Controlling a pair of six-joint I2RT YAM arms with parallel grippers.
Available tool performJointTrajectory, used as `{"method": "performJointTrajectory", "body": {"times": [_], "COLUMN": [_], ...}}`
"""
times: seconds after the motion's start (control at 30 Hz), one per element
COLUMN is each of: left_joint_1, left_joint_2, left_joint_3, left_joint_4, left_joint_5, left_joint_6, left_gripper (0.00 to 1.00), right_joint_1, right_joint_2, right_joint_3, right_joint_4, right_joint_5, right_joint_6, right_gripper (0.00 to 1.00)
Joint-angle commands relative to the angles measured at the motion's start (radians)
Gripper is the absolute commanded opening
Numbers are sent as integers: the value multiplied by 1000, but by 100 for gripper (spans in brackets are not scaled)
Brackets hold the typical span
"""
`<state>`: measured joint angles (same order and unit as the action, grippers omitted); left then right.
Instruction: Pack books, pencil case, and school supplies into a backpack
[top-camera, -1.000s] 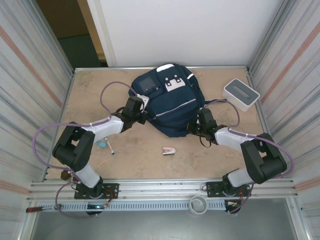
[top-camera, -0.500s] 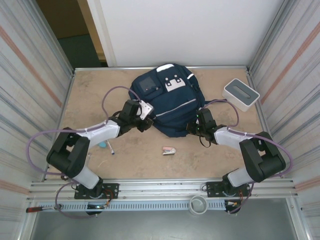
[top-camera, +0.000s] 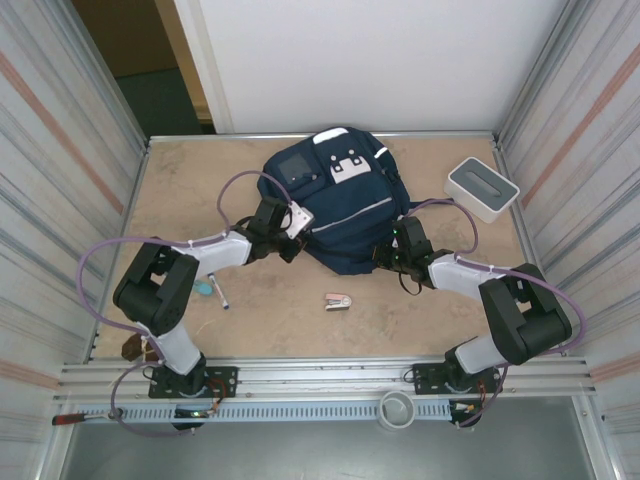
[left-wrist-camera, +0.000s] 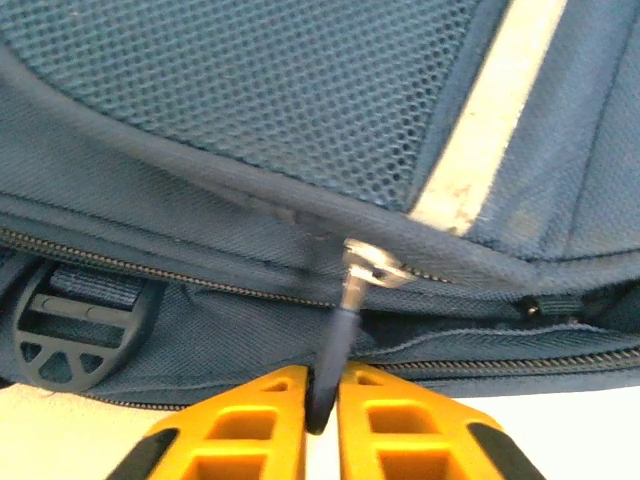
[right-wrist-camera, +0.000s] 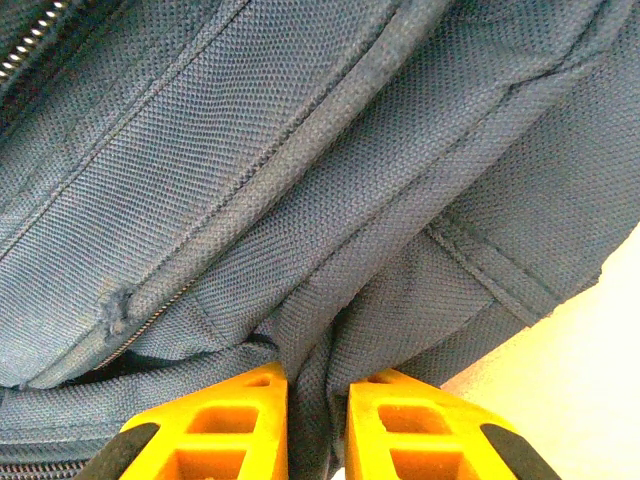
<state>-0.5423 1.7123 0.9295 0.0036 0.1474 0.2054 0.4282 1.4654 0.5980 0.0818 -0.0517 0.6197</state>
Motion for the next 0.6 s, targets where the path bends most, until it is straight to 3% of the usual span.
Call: {"method": "performJointTrajectory", "body": {"times": [0.0,0.27,0.33,0.43,0.57], "left_joint_1": [19,63,66,68,69], "left_joint_2": [-10,-15,-3,-12,-99], "left_joint_3": [13,29,51,48,-16], "left_joint_4": [24,32,2,-14,11], "left_joint_5": [8,-34,-67,-92,-125], "left_joint_6": [-18,-98,-119,-138,-170], "left_gripper": [8,3,10,30,48], "right_joint_1": [3,3,3,2,5], "right_joint_2": [14,20,15,-2,-79], "right_joint_3": [-26,-29,-31,-31,-32], "right_joint_4": [-60,-59,-61,-69,-83], "right_joint_5": [51,52,52,52,41], "right_joint_6": [-24,-25,-25,-28,-61], "right_gripper": [16,16,16,18,30]}}
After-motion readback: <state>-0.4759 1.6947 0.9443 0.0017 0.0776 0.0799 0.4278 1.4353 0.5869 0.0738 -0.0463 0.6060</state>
